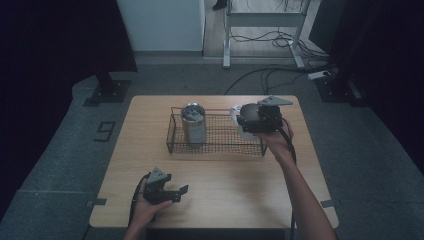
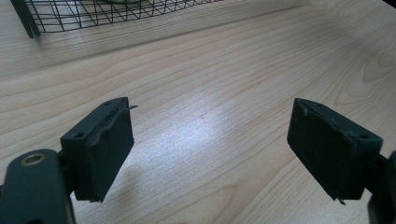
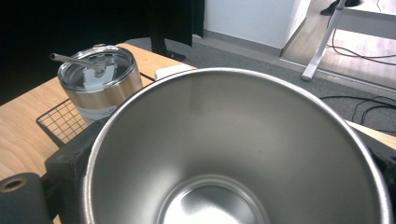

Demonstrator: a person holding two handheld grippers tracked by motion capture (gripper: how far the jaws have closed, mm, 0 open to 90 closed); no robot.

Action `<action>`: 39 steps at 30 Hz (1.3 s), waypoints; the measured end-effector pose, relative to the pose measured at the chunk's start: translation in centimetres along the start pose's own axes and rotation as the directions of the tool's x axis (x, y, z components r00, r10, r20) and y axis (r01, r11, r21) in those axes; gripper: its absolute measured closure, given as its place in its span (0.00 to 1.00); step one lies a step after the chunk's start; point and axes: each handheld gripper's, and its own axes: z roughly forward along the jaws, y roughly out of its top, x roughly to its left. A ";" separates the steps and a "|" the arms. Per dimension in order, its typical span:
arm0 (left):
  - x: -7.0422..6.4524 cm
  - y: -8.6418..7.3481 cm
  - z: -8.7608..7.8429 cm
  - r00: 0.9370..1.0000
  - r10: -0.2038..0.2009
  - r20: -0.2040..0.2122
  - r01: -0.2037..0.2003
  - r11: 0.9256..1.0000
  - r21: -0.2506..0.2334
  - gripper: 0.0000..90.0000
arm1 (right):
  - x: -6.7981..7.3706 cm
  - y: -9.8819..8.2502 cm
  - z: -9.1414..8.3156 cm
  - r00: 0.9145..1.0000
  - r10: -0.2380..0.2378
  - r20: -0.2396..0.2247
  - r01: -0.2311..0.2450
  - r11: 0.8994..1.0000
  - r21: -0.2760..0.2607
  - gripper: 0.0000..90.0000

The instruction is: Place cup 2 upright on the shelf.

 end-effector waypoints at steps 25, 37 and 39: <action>0.2 -0.1 -0.1 1.000 0.003 0.002 -0.003 1.000 0.005 0.16 | -1.7 -0.1 3.4 0.999 0.016 0.035 -0.018 0.999 0.031 0.06; 0.3 -0.1 0.0 1.000 0.003 0.001 -0.003 1.000 0.011 0.16 | -1.9 -0.7 5.1 0.999 0.023 0.036 -0.025 0.999 0.047 0.06; 0.3 -0.2 0.0 1.000 0.003 0.000 -0.003 1.000 0.012 0.16 | -1.9 -0.8 5.4 0.999 0.028 0.039 -0.030 0.998 0.052 0.06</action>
